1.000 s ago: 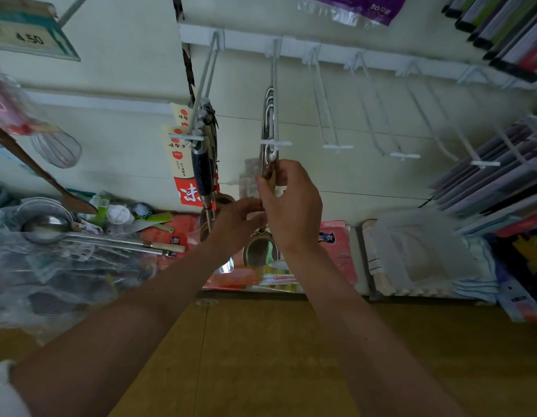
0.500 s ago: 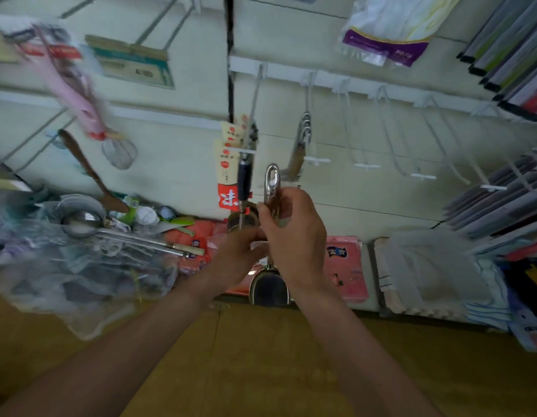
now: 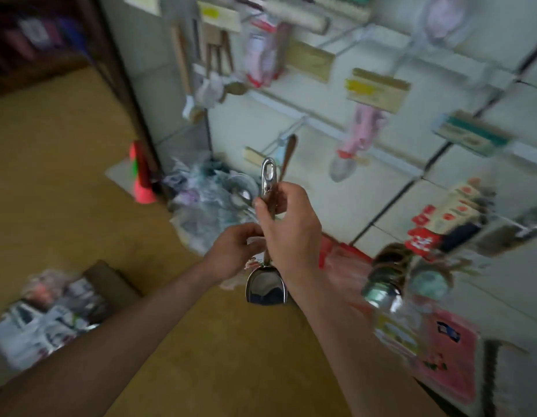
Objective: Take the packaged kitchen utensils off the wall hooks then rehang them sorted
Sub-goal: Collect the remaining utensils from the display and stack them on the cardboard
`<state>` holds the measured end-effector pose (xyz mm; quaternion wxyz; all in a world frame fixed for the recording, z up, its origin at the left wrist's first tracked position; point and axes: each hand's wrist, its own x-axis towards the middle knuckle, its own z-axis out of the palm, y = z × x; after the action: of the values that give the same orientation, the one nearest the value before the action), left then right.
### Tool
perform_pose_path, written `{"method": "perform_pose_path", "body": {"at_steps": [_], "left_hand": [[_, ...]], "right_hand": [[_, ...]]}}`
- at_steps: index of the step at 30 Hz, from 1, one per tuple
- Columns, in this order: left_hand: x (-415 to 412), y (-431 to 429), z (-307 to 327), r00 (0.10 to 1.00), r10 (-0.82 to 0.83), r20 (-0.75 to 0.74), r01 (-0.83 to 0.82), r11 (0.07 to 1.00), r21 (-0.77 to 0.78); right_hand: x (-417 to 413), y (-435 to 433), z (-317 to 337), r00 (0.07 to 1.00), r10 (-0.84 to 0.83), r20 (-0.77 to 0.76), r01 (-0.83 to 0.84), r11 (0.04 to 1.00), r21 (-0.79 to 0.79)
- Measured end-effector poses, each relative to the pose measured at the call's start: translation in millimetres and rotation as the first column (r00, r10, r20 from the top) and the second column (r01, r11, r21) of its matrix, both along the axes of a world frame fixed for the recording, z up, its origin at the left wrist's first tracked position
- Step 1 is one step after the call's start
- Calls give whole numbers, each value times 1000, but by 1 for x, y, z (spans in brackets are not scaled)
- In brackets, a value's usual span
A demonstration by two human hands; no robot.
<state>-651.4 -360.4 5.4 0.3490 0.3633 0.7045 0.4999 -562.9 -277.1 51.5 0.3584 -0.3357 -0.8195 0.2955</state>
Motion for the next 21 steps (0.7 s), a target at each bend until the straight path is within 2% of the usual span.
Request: {"method": "perform_pose_path", "body": {"at_steps": [5,13,21], "left_hand": [[-85,-100,18,984,178,28,-178,984,20],[-204,-249,26,935,352,37,-353,936,14],[-285,-382,12,866,498,47,-497,867,-22]], "right_hand": [[-100,-84,12,988,155,-22,-153,983,99],[-239,-219,24,937,348,31,-349,928,131],[-344,-345,8,876,482,18,-476,857,196]]}}
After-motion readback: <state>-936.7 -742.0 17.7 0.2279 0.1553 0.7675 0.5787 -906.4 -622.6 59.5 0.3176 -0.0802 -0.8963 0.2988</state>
